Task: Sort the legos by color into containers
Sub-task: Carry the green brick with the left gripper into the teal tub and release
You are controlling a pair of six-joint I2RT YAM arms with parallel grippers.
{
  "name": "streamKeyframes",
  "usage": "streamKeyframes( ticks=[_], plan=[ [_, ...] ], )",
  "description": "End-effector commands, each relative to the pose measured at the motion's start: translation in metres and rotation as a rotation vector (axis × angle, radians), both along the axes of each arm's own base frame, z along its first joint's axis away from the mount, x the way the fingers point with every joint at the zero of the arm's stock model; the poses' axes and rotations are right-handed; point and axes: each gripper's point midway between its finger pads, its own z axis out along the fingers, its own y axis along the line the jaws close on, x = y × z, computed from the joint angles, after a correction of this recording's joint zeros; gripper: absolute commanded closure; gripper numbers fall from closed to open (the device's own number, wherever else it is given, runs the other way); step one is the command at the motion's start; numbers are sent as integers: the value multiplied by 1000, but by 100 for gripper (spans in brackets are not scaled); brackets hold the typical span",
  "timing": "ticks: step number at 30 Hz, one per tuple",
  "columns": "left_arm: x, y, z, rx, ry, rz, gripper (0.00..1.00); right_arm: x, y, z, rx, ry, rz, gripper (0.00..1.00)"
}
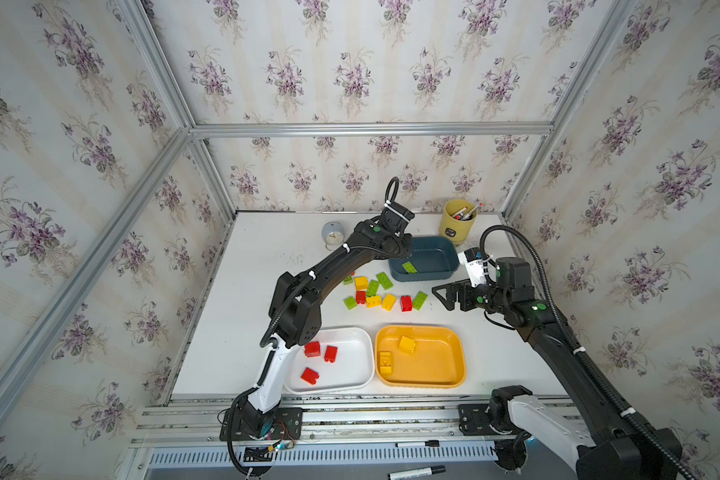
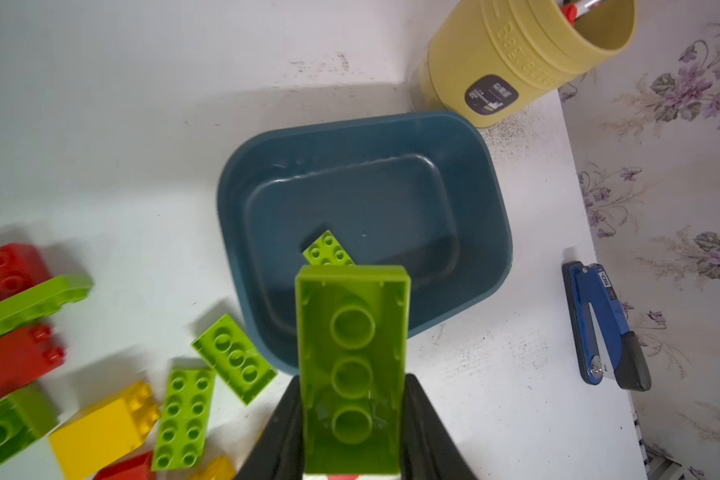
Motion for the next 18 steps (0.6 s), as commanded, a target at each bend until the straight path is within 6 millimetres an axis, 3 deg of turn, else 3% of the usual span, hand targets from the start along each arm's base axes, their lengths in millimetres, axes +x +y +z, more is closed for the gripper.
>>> streamKeyframes(
  ticks=[1,5,7,11,16,18],
  plan=[
    [3,-11,-13,14,2,-48,71,10,-11,6,-36,-51,-63,0],
    [12,-12,-32,57,-7,-41,69,8,-11,6,-35,-48,-61,0],
    [16,-13,-32,61,-23,-50,59,7,-10,5,-32,-46,-53,0],
    [15,-13,-10,53,-73,-89,30,4,-6,6,-18,-35,-33,0],
    [6,14,28,58,-115,-75,17,1,0,6,9,-21,-6,0],
    [-3,27,39,58,-109,-70,17,0,2,6,19,-16,7,0]
  ],
)
